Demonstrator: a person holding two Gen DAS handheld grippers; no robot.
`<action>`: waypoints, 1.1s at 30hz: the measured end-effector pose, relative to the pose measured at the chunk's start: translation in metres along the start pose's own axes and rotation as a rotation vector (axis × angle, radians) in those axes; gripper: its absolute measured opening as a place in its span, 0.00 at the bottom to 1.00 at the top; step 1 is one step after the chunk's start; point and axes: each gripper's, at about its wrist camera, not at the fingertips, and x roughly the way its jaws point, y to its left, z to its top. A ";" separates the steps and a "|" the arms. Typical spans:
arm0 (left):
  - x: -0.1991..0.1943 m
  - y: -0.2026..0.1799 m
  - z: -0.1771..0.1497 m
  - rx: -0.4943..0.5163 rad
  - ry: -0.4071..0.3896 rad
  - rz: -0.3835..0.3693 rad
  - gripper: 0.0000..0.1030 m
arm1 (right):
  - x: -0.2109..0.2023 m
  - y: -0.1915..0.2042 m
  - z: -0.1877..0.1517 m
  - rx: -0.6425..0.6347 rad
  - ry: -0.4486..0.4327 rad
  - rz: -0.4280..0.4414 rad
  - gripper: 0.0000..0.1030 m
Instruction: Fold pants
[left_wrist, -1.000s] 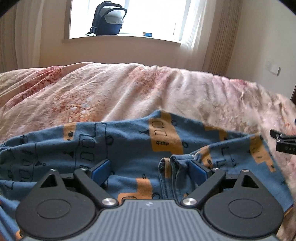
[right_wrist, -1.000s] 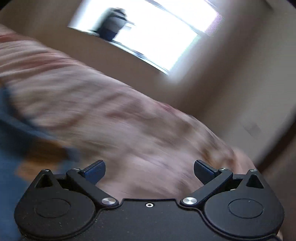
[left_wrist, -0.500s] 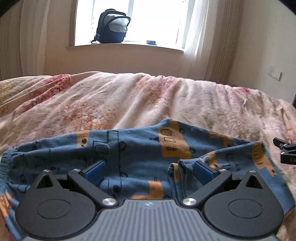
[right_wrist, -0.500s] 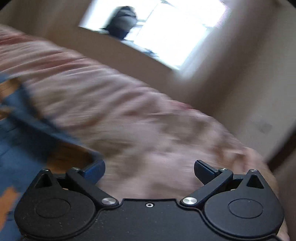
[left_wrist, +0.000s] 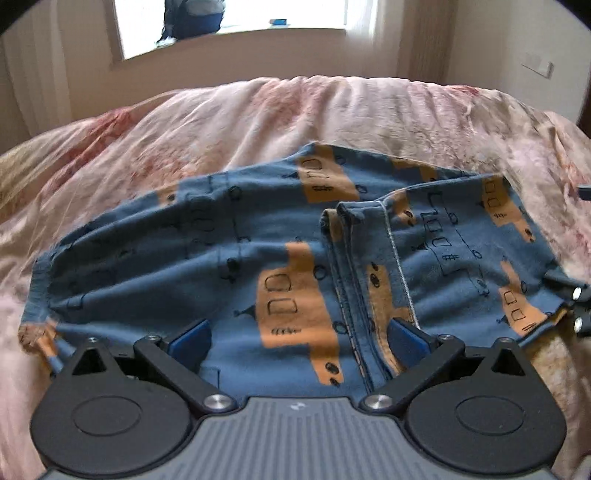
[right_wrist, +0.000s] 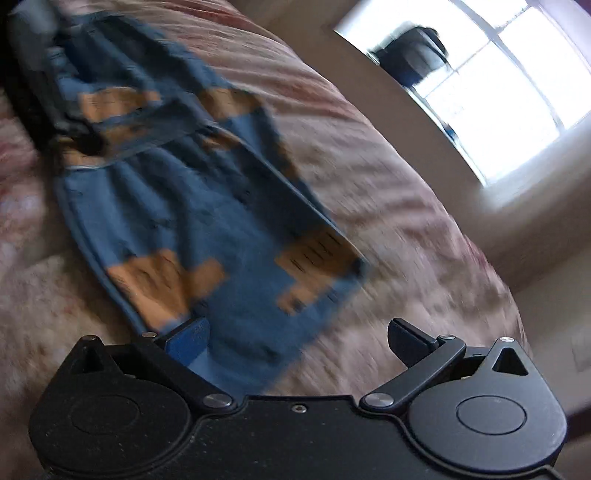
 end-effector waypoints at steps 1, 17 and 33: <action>-0.002 0.003 0.000 -0.023 0.009 -0.006 1.00 | -0.002 -0.008 -0.005 0.030 0.015 -0.036 0.99; 0.042 0.027 0.035 -0.223 -0.205 0.022 1.00 | 0.053 -0.006 0.042 0.120 -0.236 -0.163 0.99; 0.016 0.038 0.024 -0.294 -0.076 -0.058 1.00 | 0.016 0.002 0.034 0.127 -0.201 0.105 0.99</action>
